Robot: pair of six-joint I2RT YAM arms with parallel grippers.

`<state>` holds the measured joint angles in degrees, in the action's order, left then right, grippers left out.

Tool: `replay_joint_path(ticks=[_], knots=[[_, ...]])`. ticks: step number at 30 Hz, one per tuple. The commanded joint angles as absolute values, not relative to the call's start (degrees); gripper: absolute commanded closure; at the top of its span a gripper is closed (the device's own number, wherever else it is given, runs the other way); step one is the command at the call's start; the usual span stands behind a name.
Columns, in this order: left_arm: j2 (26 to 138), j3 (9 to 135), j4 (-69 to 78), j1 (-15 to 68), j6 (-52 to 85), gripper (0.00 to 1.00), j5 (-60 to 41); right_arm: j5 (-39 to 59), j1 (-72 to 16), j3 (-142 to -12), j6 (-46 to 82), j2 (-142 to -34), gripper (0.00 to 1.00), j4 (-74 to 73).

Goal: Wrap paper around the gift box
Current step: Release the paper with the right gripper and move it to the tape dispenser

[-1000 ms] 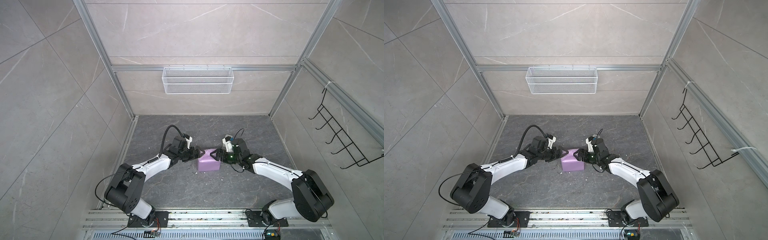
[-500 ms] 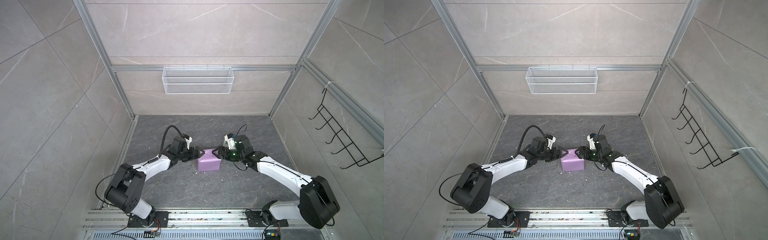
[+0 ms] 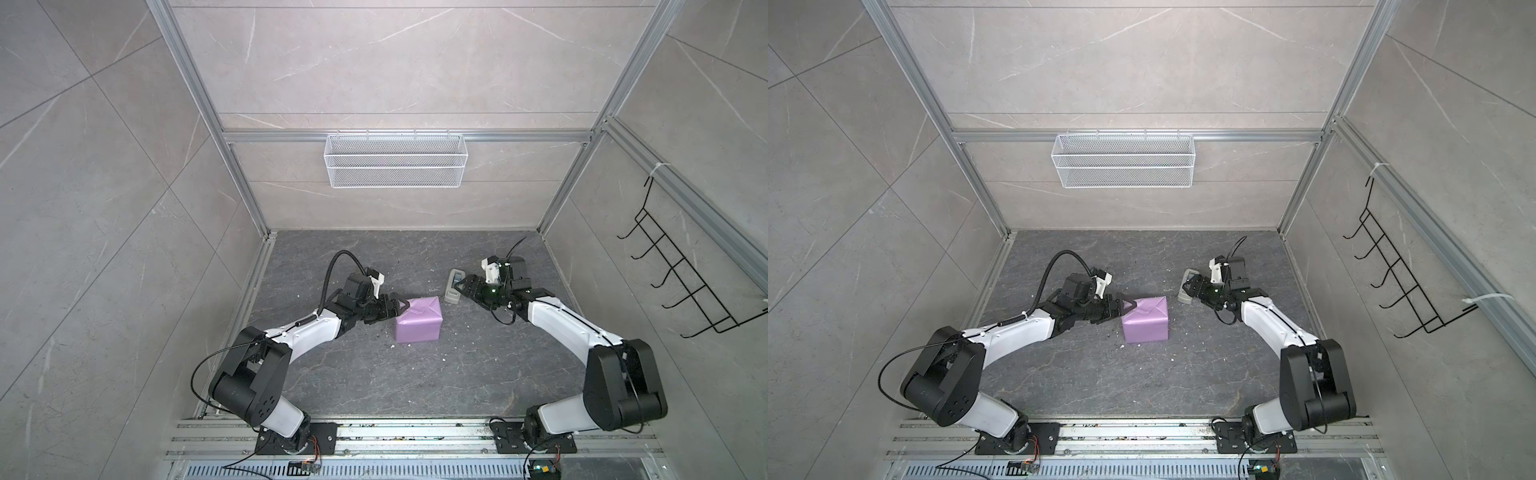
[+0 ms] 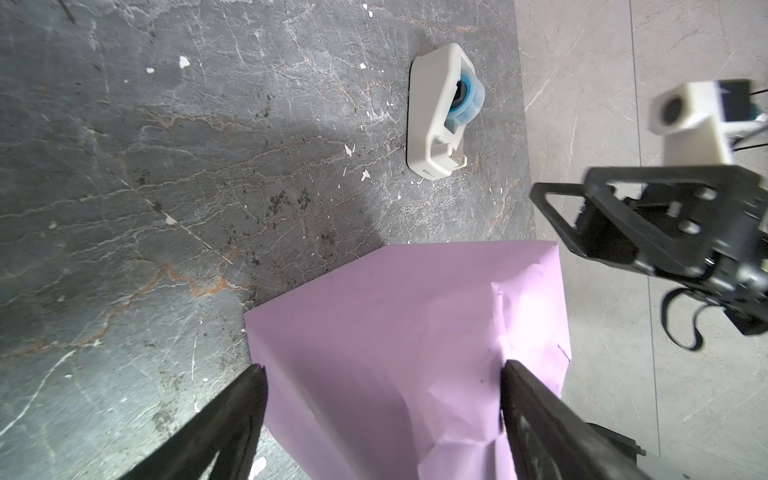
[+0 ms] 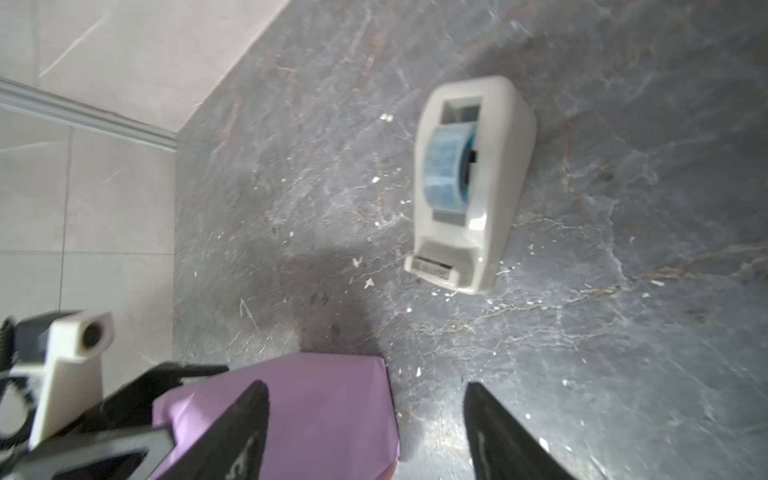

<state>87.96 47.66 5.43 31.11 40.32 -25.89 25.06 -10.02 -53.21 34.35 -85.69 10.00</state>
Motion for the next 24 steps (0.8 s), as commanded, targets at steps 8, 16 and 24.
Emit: replay_joint_path(ticks=[8,16,24], knots=[[89.03,47.35,1.88,31.11,38.66,0.12,-25.93,27.73,-8.67,-63.03,34.98,-100.52,0.45,6.88],[90.34,47.90,2.26,31.18,38.56,0.13,-26.79,29.02,-7.16,-63.99,35.60,-105.31,0.54,4.58],[90.18,47.80,2.20,31.13,38.53,0.13,-26.90,31.01,-6.68,-62.85,36.25,-107.73,0.59,2.16]])
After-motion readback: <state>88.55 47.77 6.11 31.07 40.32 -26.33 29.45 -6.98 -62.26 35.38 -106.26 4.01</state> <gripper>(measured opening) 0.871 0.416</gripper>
